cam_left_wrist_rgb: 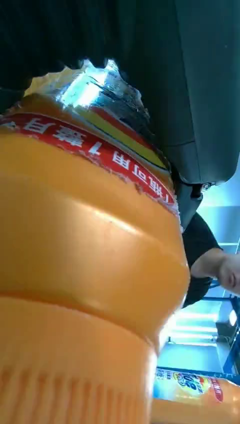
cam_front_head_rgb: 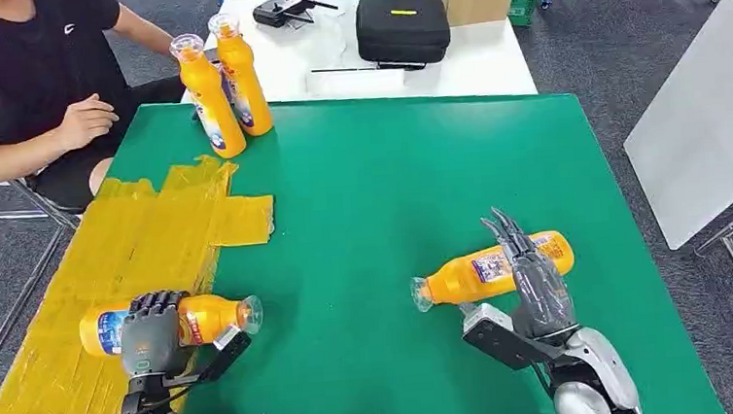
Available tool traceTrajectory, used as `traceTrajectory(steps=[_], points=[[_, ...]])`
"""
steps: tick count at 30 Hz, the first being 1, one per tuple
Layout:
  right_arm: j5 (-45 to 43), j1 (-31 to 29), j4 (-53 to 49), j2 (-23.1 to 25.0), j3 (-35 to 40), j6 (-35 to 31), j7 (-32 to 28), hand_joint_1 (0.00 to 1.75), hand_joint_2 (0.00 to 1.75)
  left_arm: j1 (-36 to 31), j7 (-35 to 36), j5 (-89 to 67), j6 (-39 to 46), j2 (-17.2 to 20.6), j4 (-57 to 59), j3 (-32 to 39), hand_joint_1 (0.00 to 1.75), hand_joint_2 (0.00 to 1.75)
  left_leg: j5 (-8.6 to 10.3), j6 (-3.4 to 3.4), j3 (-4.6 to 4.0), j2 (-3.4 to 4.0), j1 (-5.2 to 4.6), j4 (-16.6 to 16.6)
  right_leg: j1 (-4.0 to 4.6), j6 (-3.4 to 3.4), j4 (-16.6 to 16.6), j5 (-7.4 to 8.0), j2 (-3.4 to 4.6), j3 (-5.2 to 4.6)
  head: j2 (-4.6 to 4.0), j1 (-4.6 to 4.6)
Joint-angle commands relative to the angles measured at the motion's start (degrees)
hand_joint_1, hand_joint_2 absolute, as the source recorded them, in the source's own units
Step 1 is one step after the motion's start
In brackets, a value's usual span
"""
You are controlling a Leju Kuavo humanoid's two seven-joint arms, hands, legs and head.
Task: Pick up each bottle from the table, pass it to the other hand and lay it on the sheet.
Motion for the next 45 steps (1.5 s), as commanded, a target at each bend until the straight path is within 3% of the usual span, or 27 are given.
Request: traceTrajectory(steps=[1, 2, 6, 8, 11, 16, 23, 24, 34, 38, 39, 45], points=[[0.9, -2.8, 4.9, -0.2, -1.3, 0.9, 0.4, 0.0, 1.75, -4.3, 6.6, -1.8, -2.0, 3.3, 12.4, -5.3, 0.12, 1.75, 0.09, -0.05, 0.14, 0.06, 0.01, -0.1, 0.02, -0.07, -0.1, 0.09, 0.05, 0.03, 0.0, 0.02], [1.0, -2.9, 5.0, -0.1, -1.4, 0.9, 0.5, 0.0, 1.75, -4.4, 7.5, -1.8, -3.0, 3.4, 12.5, -5.9, 0.0, 1.75, 0.16, -0.06, 0.13, 0.06, 0.04, -0.1, 0.05, -0.1, -0.1, 0.15, 0.03, -0.06, 0.0, 0.02], [1.6, -4.4, 6.4, 0.2, -1.7, 1.4, 1.1, 0.0, 1.75, -6.0, 14.8, -1.8, -5.1, 5.6, 14.2, -12.1, 0.0, 1.75, 0.15, -0.08, 0.2, 0.13, 0.06, -0.2, 0.05, -0.11, 0.0, 0.14, 0.06, -0.41, 0.0, 0.02], [1.7, -5.1, 7.2, 0.3, -1.7, 1.6, 1.3, 0.0, 1.75, -6.4, 14.3, -1.8, -5.5, 5.2, 14.9, -11.1, 0.0, 1.75, 0.19, -0.09, 0.3, 0.08, 0.06, -0.2, 0.04, -0.1, -0.1, 0.11, 0.04, -0.29, 0.0, 0.02], [2.2, -5.3, 7.7, 0.2, -2.0, 1.8, 1.5, 0.0, 1.75, -6.3, 9.7, -1.4, -5.8, 3.4, 14.1, -7.2, 0.0, 1.75, 0.16, -0.09, 0.52, 0.05, 0.04, -0.1, 0.03, -0.07, 0.0, 0.06, 0.04, -0.03, 0.0, 0.0], [2.2, -5.3, 7.7, 0.2, -2.0, 1.8, 1.5, 0.0, 1.75, -6.3, 9.7, -1.4, -5.8, 3.4, 14.1, -7.2, 0.0, 1.75, 0.21, -0.06, 0.48, 0.03, 0.06, -0.2, 0.05, -0.08, -0.1, 0.1, 0.05, -0.08, 0.0, 0.0], [2.7, -7.7, 10.6, -1.1, -4.3, 2.1, 1.8, 0.0, 1.75, -2.9, -2.6, 5.0, -12.1, 2.6, 6.1, -6.5, 0.0, 1.75, 0.17, -0.03, 0.55, -0.03, 0.0, -0.1, -0.01, -0.05, 0.0, 0.04, -0.01, 0.01, 0.0, 0.02], [2.7, -8.3, 11.2, -1.3, -4.5, 2.3, 1.7, 0.0, 1.75, -2.9, -3.3, 5.4, -13.1, 2.8, 6.1, -6.9, 0.0, 0.0, 0.19, -0.04, 0.45, 0.11, 0.04, -0.1, 0.03, -0.07, 0.0, 0.12, 0.12, -0.12, 0.0, 0.0], [2.8, -10.1, 12.8, -1.0, -3.8, 2.9, 1.2, 0.0, 1.75, -3.3, -5.5, 6.9, -16.5, 5.3, 10.1, -8.6, 0.0, 0.0, 0.18, -0.06, 0.51, 0.08, -0.03, -0.2, -0.02, -0.08, -0.1, 0.11, 0.06, -0.05, 0.0, 0.0], [2.8, -10.6, 13.1, -0.9, -3.7, 2.9, 1.2, 0.0, 1.75, -3.3, -4.9, 6.7, -16.5, 5.4, 10.3, -8.7, 0.0, 0.0, 0.17, -0.06, 0.46, 0.09, -0.06, -0.2, -0.04, -0.08, -0.1, 0.1, 0.08, 0.01, 0.0, 0.0], [2.8, -10.8, 13.1, -0.8, -3.6, 2.9, 1.2, 0.0, 1.75, -3.2, -4.6, 6.5, -16.5, 5.5, 10.3, -8.8, 0.0, 0.0, 0.14, -0.03, 0.49, -0.03, -0.09, -0.1, -0.06, -0.05, 0.0, 0.03, -0.03, 0.5, 0.0, 0.0], [2.8, -12.2, 14.1, -0.6, -2.8, 3.1, 1.2, 0.0, 1.75, -3.8, -2.1, 3.7, -16.6, 6.5, 12.4, -9.7, 0.0, 0.0, 0.21, -0.05, 0.43, 0.15, -0.03, -0.2, 0.02, -0.08, -0.1, 0.15, 0.13, 0.41, 0.0, 0.0]])
